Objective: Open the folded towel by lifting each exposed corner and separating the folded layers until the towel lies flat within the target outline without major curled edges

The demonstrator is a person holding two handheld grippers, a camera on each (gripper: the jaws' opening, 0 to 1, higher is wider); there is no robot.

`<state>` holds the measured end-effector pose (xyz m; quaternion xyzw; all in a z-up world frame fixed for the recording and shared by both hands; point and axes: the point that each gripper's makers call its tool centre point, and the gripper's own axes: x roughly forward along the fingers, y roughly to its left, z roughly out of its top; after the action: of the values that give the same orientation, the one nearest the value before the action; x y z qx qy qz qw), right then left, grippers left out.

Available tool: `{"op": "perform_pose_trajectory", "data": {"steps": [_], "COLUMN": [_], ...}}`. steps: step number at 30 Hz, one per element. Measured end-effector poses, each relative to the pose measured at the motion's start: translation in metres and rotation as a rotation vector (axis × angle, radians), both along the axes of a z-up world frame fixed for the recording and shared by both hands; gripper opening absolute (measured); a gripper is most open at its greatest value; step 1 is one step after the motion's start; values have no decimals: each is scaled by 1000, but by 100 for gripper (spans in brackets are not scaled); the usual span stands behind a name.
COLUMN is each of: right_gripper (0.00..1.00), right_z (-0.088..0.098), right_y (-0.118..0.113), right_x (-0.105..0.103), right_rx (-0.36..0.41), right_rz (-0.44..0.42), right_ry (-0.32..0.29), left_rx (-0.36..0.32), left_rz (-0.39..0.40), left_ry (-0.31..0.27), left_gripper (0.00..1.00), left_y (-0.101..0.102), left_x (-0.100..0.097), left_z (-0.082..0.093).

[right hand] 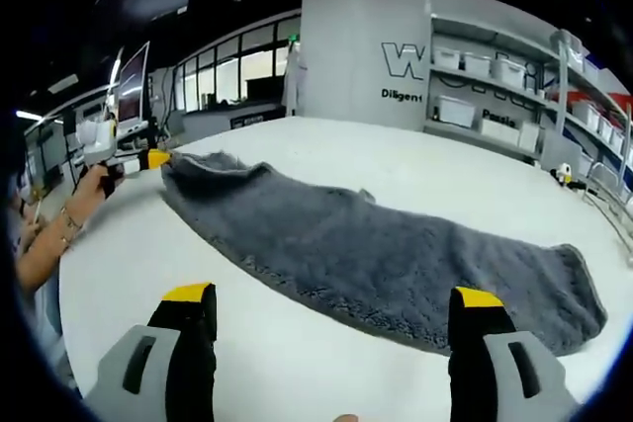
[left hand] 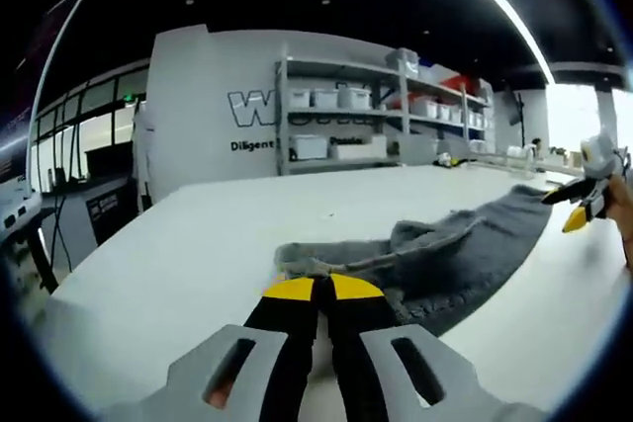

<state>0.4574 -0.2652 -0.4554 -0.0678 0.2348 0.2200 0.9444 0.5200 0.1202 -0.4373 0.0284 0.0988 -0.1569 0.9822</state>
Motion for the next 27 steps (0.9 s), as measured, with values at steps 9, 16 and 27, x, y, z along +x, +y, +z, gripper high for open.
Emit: {"op": "perform_pose_trajectory", "data": {"steps": [9, 16, 27], "right_gripper": [99, 99, 99], "right_z": [-3, -3, -3], "right_y": [1, 2, 3], "right_x": [-3, -2, -2], "right_rx": [0, 2, 6], "right_rz": [4, 9, 14], "right_ry": [9, 14, 17], "left_rx": [35, 78, 159], "left_rz": [33, 48, -99], "left_ry": [113, 125, 115], "left_gripper": [4, 27, 62], "left_y": [8, 13, -12], "left_x": [-4, -9, -29], "left_z": [-29, -30, -28]}}
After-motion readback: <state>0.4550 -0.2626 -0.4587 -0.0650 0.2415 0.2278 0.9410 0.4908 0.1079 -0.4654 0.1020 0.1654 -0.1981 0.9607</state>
